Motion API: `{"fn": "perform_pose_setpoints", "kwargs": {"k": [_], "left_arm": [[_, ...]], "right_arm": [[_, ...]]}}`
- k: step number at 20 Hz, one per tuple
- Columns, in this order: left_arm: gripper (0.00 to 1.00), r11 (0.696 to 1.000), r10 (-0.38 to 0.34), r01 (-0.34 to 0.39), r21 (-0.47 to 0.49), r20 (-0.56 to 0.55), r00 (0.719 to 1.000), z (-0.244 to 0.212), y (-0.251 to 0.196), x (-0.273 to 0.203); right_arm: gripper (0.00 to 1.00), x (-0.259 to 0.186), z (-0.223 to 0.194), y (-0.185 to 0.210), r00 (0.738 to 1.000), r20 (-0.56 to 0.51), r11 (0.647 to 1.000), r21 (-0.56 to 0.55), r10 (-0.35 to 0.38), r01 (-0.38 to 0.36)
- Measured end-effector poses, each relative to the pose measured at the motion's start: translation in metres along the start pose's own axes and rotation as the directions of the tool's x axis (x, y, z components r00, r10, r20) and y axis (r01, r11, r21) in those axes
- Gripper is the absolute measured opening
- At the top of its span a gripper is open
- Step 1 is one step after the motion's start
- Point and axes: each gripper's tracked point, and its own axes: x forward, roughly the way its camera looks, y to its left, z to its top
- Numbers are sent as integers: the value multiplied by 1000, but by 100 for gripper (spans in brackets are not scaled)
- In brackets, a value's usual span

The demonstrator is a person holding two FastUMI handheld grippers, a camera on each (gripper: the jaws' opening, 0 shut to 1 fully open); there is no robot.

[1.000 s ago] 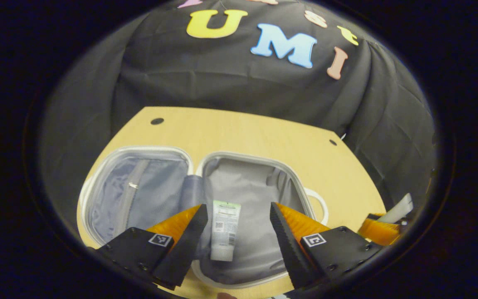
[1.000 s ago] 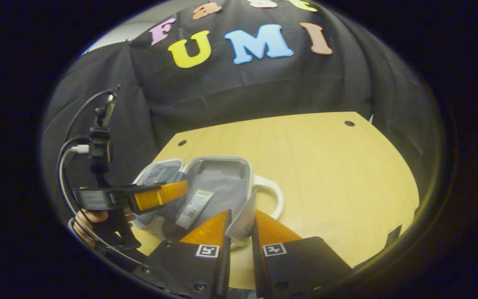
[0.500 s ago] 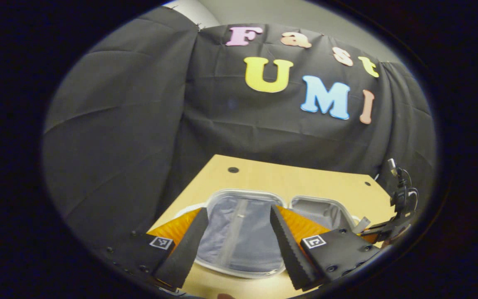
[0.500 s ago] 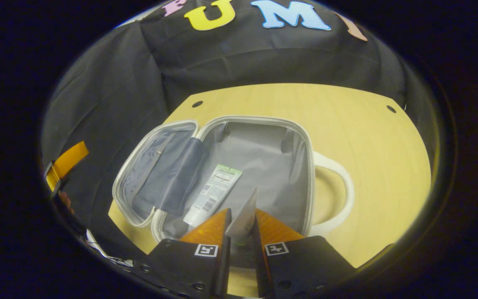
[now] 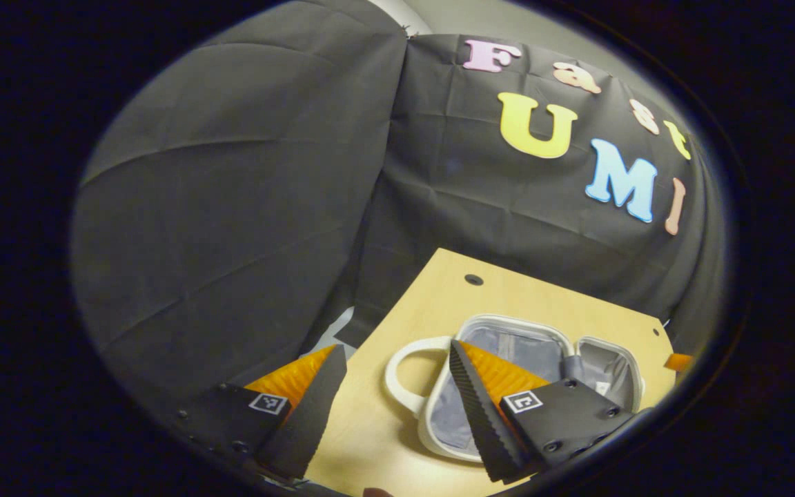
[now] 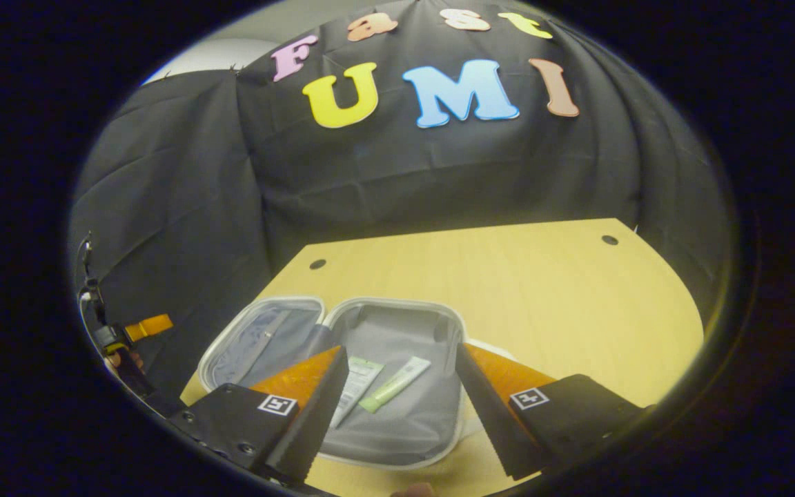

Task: First open the suitcase, pack the skin care products into it, and then close the suitcase.

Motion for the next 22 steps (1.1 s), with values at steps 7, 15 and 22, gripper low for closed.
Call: {"fn": "perform_pose_setpoints", "kwargs": {"k": [7,15,22], "left_arm": [[98,978,-154,120,-171,-202,967,-37,17,88],[92,879,-289,127,-460,-301,909,-86,11,137],[21,846,-273,75,-528,-309,911,-94,16,140]], "right_arm": [[95,-40,50,-63,970,139,978,-19,-202,207],[100,-54,66,-78,945,177,958,-35,-273,284],[96,-60,70,-88,936,196,952,-37,-293,305]]}}
